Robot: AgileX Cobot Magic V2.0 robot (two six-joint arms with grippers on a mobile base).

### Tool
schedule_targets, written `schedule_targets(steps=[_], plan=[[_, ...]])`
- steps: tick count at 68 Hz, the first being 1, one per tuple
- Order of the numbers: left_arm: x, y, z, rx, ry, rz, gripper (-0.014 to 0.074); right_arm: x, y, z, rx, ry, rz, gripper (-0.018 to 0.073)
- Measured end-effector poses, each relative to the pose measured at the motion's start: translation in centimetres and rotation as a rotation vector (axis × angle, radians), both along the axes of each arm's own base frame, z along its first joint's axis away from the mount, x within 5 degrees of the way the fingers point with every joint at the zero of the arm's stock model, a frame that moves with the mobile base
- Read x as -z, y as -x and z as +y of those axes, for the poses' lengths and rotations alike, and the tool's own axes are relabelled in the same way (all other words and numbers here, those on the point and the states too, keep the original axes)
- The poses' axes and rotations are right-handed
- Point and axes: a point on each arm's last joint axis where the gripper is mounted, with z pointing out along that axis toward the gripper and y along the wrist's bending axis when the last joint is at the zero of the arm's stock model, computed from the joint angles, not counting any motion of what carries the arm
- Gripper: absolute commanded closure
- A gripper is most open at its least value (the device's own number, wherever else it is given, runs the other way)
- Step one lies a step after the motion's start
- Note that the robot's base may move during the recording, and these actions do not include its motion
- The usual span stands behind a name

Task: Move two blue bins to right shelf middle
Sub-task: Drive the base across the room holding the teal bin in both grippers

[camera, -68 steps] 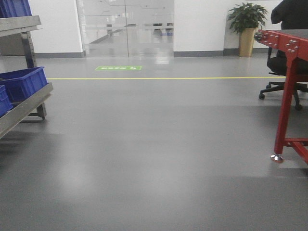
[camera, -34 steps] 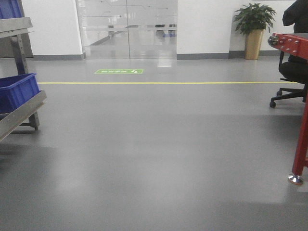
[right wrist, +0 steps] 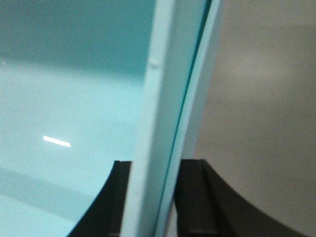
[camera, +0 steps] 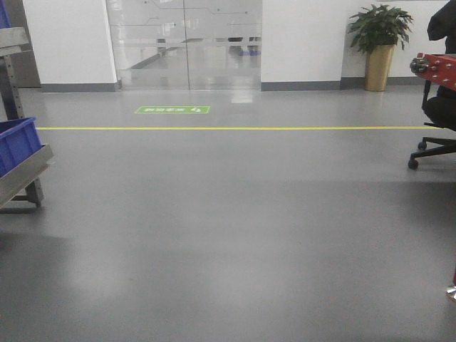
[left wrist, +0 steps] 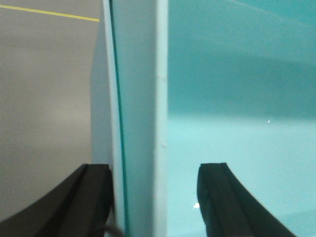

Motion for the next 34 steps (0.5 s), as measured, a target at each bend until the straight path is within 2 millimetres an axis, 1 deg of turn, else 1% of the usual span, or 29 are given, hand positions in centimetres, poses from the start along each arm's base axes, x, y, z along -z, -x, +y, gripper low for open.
schedule_targets(steps=[34], plan=[[-0.01, -0.03, 0.04, -0.003, -0.005, -0.004, 0.0707, 0.0, 0.0, 0.0, 0.0, 0.0, 0.0, 0.0713]])
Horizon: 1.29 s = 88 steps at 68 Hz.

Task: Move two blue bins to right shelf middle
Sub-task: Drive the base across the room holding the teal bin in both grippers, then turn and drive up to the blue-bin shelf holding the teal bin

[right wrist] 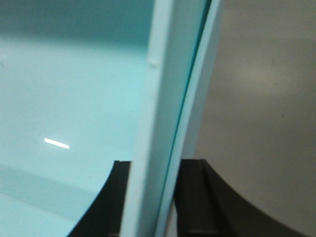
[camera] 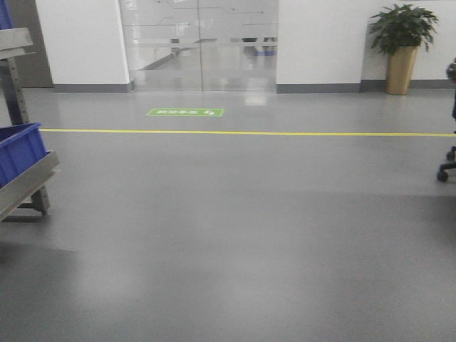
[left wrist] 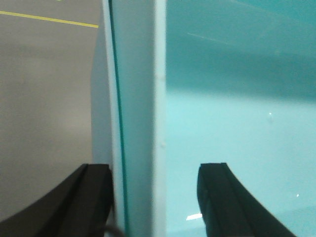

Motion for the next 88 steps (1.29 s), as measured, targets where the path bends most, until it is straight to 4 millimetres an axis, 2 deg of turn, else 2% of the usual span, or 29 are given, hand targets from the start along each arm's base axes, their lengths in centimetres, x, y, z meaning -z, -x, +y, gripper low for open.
schedule_targets(steps=[88], plan=[[0.01, -0.02, 0.05, -0.003, -0.007, -0.003, 0.0707, 0.0, 0.01, 0.01, 0.001, -0.005, 0.002, 0.0713]])
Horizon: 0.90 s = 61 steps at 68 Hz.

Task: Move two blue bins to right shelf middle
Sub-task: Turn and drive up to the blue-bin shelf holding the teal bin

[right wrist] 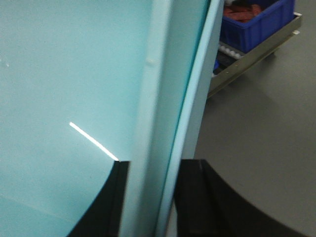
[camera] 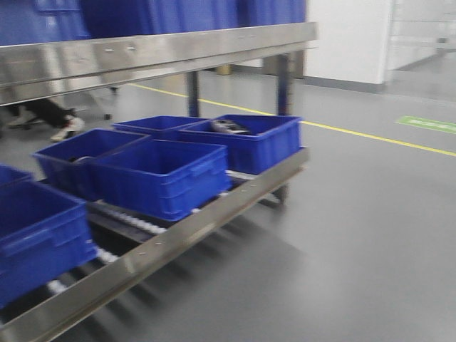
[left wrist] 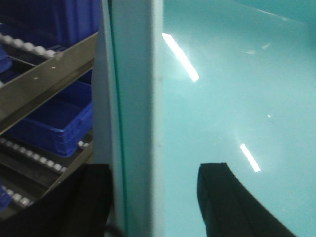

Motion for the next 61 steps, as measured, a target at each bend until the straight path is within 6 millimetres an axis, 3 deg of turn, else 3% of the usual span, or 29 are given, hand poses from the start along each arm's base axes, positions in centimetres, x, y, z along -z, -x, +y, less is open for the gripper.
schedule_targets(steps=[61], plan=[[0.0, -0.01, 0.02, -0.002, -0.004, -0.002, 0.0707, -0.02, 0.0, 0.01, 0.001, -0.004, 0.0, 0.0713]])
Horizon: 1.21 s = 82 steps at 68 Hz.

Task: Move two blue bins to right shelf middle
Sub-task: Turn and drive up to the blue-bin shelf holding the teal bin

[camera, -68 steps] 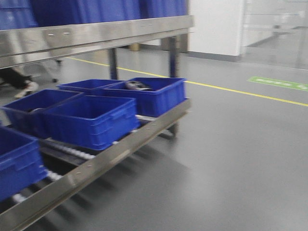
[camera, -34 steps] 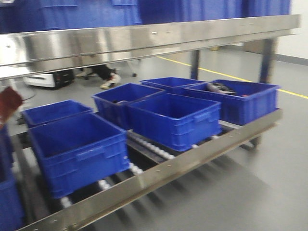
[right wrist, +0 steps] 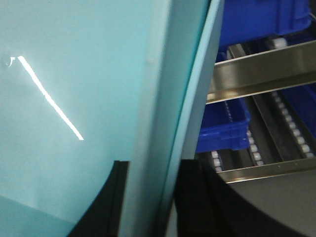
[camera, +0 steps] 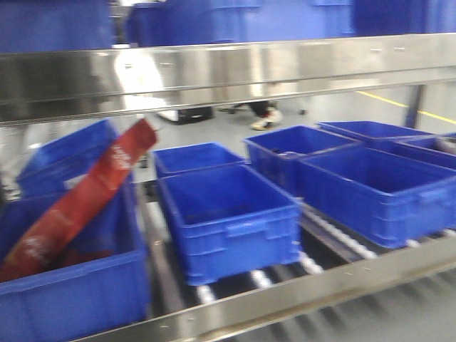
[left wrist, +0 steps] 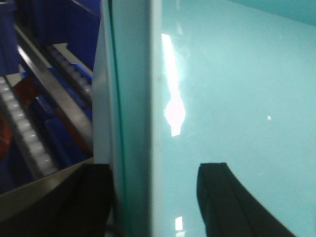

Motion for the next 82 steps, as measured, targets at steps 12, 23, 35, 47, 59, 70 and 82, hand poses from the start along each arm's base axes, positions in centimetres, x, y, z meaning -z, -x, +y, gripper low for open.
schedule_targets(steps=[12, 23, 35, 47, 59, 70, 82], plan=[[0.0, 0.0, 0.0, 0.0, 0.0, 0.0, 0.0707, 0.0, 0.0, 0.0, 0.0, 0.0, 0.0, 0.0713], [0.0, -0.01, 0.01, -0.001, -0.002, -0.001, 0.0707, 0.0, 0.0, 0.0, 0.0, 0.0, 0.0, 0.0713], [0.0, -0.01, 0.01, -0.001, -0.002, -0.001, 0.0707, 0.0, 0.01, 0.01, -0.001, -0.002, 0.001, 0.0713], [0.0, -0.01, 0.01, -0.001, -0.002, -0.001, 0.0707, 0.0, 0.01, 0.01, -0.001, -0.002, 0.001, 0.0713], [0.0, -0.01, 0.01, -0.001, -0.002, -0.001, 0.0707, 0.0, 0.01, 0.01, -0.001, -0.002, 0.001, 0.0713], [0.0, -0.01, 0.01, -0.001, -0.002, -0.001, 0.0707, 0.0, 0.01, 0.01, -0.001, -0.002, 0.001, 0.0713], [0.0, -0.01, 0.02, -0.002, -0.003, -0.001, 0.0707, 0.0, 0.01, 0.02, -0.002, -0.003, 0.001, 0.0713]])
